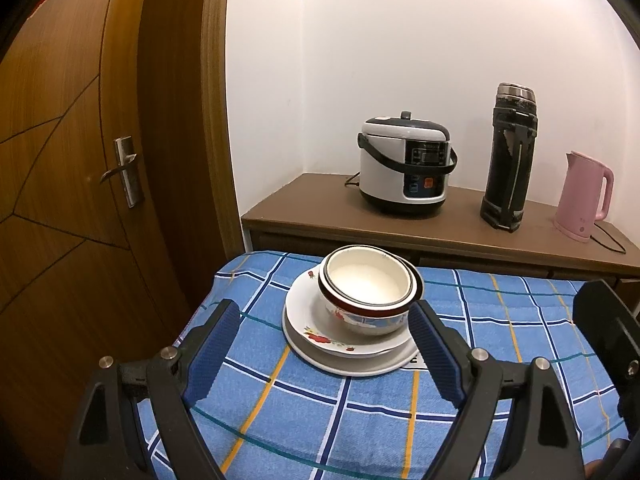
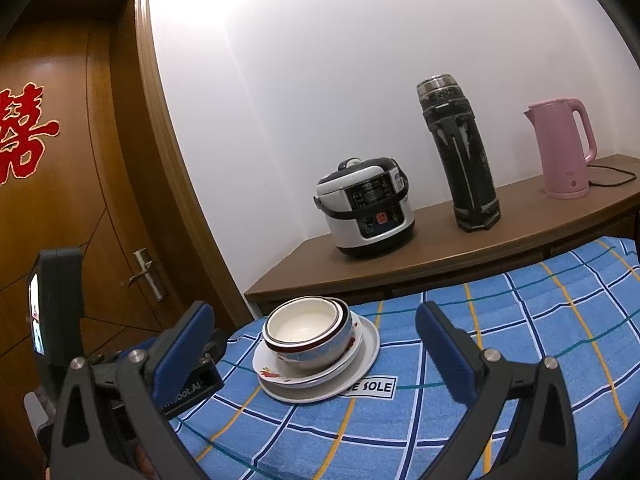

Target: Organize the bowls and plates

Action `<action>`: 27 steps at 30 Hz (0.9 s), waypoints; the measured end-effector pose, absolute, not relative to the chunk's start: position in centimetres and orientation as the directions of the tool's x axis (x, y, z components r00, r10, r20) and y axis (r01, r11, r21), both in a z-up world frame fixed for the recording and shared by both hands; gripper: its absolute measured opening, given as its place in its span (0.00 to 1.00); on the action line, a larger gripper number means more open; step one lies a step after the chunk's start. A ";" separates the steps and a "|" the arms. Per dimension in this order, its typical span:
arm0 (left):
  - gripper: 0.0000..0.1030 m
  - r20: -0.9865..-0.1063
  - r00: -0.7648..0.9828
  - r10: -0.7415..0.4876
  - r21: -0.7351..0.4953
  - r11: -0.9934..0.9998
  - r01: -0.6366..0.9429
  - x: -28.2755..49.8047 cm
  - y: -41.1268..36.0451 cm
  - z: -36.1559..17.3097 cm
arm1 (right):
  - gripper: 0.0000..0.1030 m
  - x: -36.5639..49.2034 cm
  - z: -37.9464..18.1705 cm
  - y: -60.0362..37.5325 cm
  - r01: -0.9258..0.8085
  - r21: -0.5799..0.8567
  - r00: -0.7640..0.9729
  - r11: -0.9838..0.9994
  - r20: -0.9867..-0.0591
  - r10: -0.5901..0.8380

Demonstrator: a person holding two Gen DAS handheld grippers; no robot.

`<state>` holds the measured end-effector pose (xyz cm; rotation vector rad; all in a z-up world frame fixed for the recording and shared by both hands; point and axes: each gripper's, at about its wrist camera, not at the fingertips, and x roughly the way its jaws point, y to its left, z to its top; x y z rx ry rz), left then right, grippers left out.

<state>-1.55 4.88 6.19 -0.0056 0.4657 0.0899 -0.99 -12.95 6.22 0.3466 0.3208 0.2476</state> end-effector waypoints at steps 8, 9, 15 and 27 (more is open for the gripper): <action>0.86 -0.458 0.884 0.091 0.020 0.996 -0.092 -1.3 4.8 5.8 | 1.00 -0.9 6.1 -13.1 -0.174 0.370 0.920 0.913 -0.268 0.285; 0.86 -0.458 0.884 0.093 0.022 0.995 -0.093 -1.3 4.8 5.8 | 1.00 -0.8 6.0 -13.2 -0.174 0.370 0.920 0.912 -0.270 0.285; 0.86 -0.456 0.885 0.096 0.015 0.995 -0.100 -1.3 4.9 5.8 | 1.00 -1.0 5.8 -13.2 -0.176 0.368 0.918 0.913 -0.275 0.288; 0.86 -0.465 0.879 0.104 0.028 0.994 -0.102 -0.7 4.7 5.4 | 1.00 -0.9 5.7 -13.3 -0.172 0.365 0.920 0.915 -0.273 0.281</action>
